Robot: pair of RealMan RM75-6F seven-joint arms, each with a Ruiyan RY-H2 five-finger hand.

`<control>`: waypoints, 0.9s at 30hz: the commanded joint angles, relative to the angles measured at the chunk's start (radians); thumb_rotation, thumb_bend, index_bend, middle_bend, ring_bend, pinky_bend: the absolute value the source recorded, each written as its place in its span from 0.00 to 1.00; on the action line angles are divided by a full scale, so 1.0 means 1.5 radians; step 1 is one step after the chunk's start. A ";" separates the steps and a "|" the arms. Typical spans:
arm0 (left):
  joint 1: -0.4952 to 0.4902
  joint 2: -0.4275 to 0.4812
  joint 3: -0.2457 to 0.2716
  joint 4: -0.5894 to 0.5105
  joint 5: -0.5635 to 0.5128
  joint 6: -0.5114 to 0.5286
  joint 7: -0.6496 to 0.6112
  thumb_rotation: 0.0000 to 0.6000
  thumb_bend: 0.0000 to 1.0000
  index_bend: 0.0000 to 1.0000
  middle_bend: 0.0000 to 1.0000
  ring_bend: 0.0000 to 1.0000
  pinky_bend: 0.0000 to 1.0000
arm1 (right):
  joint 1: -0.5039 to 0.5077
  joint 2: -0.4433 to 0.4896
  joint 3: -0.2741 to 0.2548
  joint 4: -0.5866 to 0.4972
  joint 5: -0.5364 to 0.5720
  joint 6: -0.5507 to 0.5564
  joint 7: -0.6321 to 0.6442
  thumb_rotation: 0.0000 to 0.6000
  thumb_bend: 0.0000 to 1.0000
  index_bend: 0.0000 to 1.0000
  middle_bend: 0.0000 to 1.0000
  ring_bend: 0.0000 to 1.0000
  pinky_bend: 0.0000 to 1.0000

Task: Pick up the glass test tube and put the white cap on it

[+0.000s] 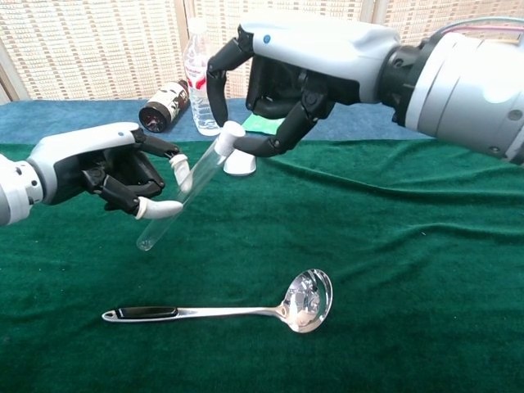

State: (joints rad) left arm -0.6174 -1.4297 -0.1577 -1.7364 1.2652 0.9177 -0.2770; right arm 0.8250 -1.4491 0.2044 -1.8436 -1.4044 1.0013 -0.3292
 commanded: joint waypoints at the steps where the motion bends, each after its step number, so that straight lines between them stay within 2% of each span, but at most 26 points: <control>1: -0.001 0.000 -0.001 -0.001 0.001 0.000 -0.003 1.00 0.53 0.67 0.98 0.91 0.88 | 0.003 -0.007 0.000 0.006 0.002 -0.001 -0.004 1.00 0.49 0.68 0.97 1.00 1.00; 18: -0.002 0.000 -0.001 0.007 -0.001 0.002 -0.011 1.00 0.53 0.68 0.98 0.91 0.88 | 0.015 -0.030 -0.001 0.031 0.024 -0.008 -0.009 1.00 0.49 0.68 0.97 1.00 1.00; 27: 0.003 -0.005 0.004 0.013 0.014 0.017 -0.007 1.00 0.54 0.69 0.98 0.91 0.88 | 0.022 -0.031 0.004 0.037 0.054 -0.032 0.031 1.00 0.49 0.68 0.97 1.00 1.00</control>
State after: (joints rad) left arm -0.6138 -1.4361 -0.1525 -1.7180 1.2858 0.9434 -0.2886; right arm 0.8553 -1.4976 0.2081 -1.7904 -1.3308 0.9611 -0.2912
